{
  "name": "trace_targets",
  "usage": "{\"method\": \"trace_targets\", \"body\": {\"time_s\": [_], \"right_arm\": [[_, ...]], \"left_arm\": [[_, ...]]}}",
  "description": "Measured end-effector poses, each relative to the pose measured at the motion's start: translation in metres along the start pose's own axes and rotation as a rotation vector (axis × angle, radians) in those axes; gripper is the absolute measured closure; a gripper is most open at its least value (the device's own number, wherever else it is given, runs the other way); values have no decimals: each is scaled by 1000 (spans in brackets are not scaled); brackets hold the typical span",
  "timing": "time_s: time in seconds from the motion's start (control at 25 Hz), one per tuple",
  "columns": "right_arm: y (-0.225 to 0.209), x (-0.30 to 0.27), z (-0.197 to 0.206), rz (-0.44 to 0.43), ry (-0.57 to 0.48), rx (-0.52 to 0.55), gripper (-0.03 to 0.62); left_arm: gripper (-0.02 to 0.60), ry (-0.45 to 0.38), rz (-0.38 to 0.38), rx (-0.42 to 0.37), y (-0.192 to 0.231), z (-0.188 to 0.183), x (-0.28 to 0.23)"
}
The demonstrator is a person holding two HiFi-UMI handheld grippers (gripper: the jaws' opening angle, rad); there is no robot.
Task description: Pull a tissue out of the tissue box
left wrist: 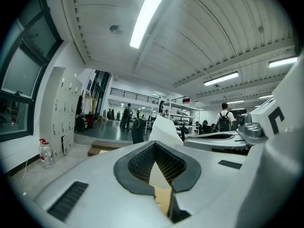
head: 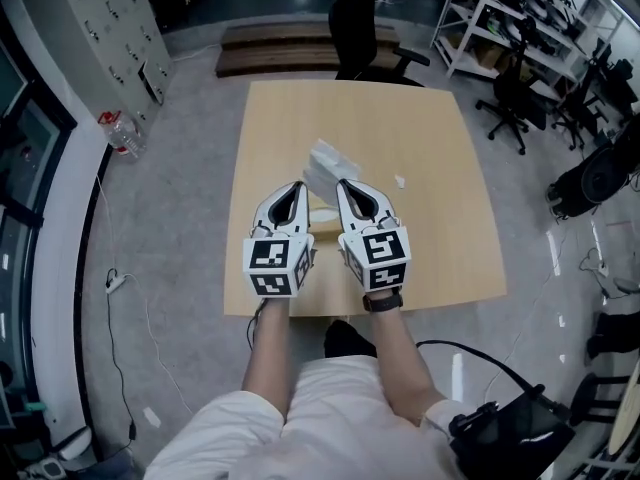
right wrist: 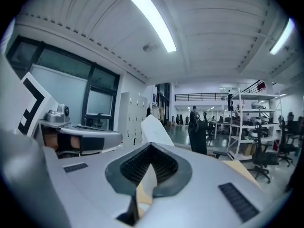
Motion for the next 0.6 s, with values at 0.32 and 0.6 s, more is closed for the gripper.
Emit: {"method": "trace_targets", "body": {"time_s": [0.32,0.6], "right_arm": [[-17,9,-63,13,-153,62,591],[-38,5,-87,29,-219,71,591]], "left_arm": [[580,-124,-5,-51,-11,-57,-15],[580,-186,2,-97,-21,-88,-26]]}}
Point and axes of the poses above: the fingertips, and each gripper's own axes: x backward along the fingers, y to its left, z out of its underside, the point moved 6 cm from there along x, backward along the fingers, and after that the axes turned 8 degrees about -y, right-handed, at the moved point
